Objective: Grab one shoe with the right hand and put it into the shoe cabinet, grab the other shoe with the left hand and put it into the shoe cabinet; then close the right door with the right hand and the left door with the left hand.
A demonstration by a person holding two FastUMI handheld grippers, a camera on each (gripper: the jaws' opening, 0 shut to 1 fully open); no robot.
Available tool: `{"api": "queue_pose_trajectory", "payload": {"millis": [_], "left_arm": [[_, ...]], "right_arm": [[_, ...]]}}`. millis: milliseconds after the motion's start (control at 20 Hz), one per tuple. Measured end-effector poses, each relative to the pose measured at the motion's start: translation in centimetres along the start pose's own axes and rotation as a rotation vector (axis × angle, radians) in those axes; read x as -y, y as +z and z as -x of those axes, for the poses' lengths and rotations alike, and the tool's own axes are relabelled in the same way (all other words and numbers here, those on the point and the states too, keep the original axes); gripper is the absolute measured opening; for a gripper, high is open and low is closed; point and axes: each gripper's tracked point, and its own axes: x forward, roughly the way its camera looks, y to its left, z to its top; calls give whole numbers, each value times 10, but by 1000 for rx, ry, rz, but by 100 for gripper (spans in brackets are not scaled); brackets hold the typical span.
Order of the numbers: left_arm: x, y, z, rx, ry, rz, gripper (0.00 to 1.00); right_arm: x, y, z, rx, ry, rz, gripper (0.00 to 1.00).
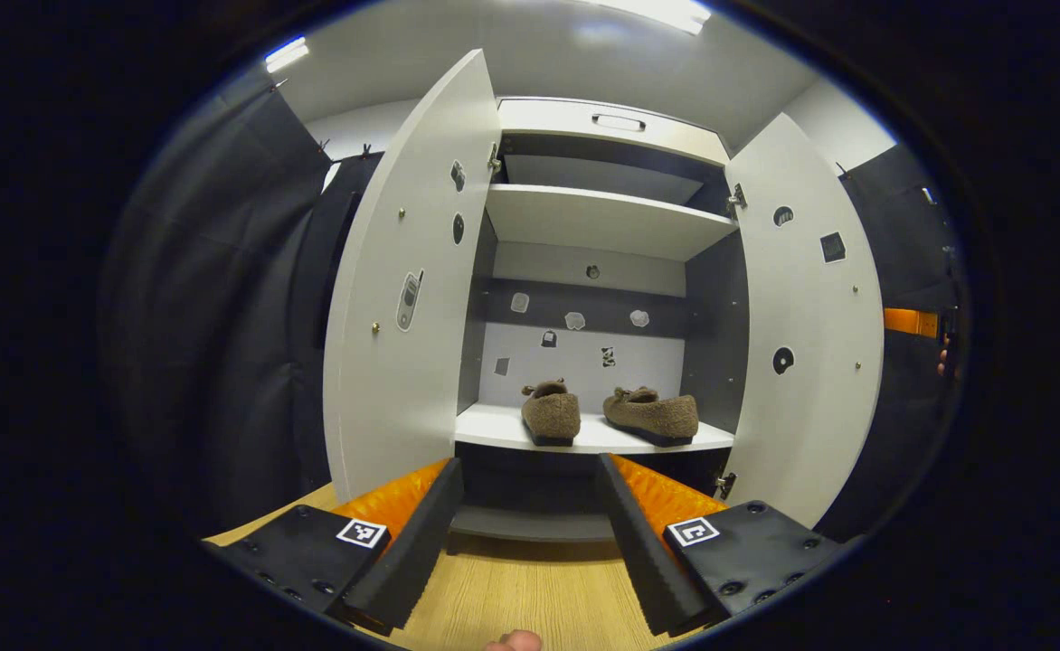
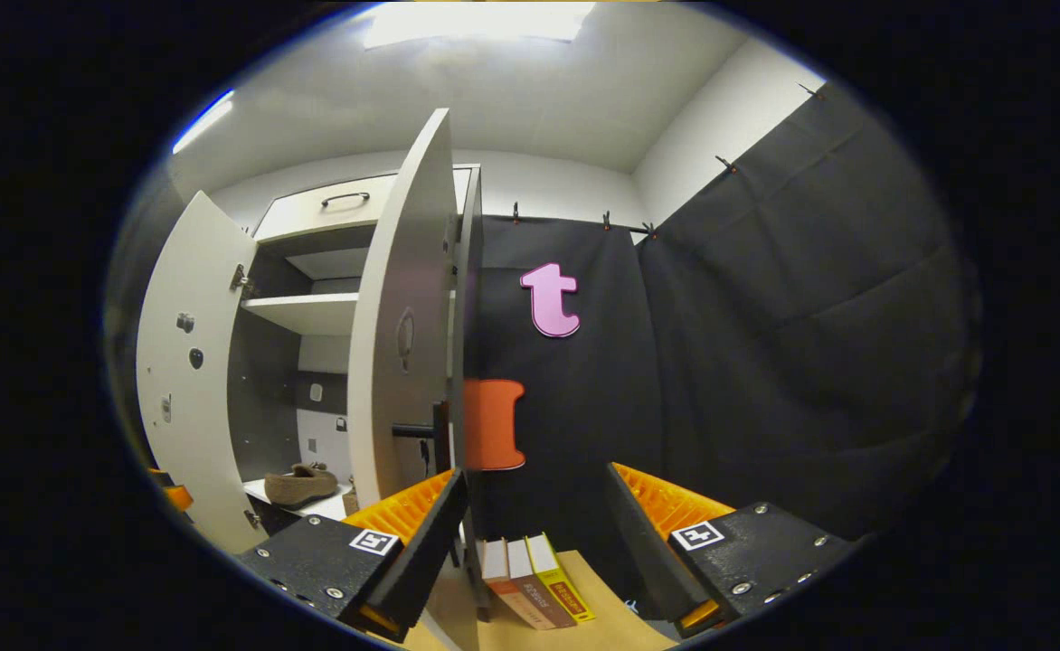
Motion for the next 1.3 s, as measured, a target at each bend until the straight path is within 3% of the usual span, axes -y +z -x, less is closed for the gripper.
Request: {"api": "queue_pose_trajectory", "payload": {"millis": [50,100,300,350,450,550,600,750,800,850,1050,1100,1150,1300], "left_arm": [[0,-1,0,-7,0,7,97],[0,-1,0,-11,1,14,97],[0,2,1,4,-3,0,94],[0,2,2,9,-2,-11,97],[2,5,3,25,-14,-22,99],[5,5,4,25,-37,-8,94],[5,4,3,23,-41,-5,95],[4,2,0,19,-46,2,97],[4,-2,0,9,-51,8,97],[3,-4,0,0,-52,12,97],[-4,-10,3,-13,-54,12,94],[-6,-10,3,-13,-54,9,100],[-7,-9,3,-12,-55,6,94],[-11,-9,4,-14,-60,-4,94]], "right_arm": [[2,1,-5,1,-5,4,89],[2,-1,-9,-3,-5,2,98],[5,-6,-16,-10,-8,-1,98],[3,-8,-18,-14,-2,3,94],[0,-12,-19,-20,14,16,98],[0,-19,-17,-37,18,19,98],[0,-20,-16,-39,15,17,92],[-4,-21,-17,-35,12,-2,90],[-7,-20,-16,-32,10,-3,97],[-9,-20,-14,-29,6,-2,90],[-27,-17,-9,-21,6,17,89],[-34,-17,-8,-23,17,12,89],[-41,-18,-7,-25,29,6,89],[-63,-19,-4,-32,59,-7,89]]}}
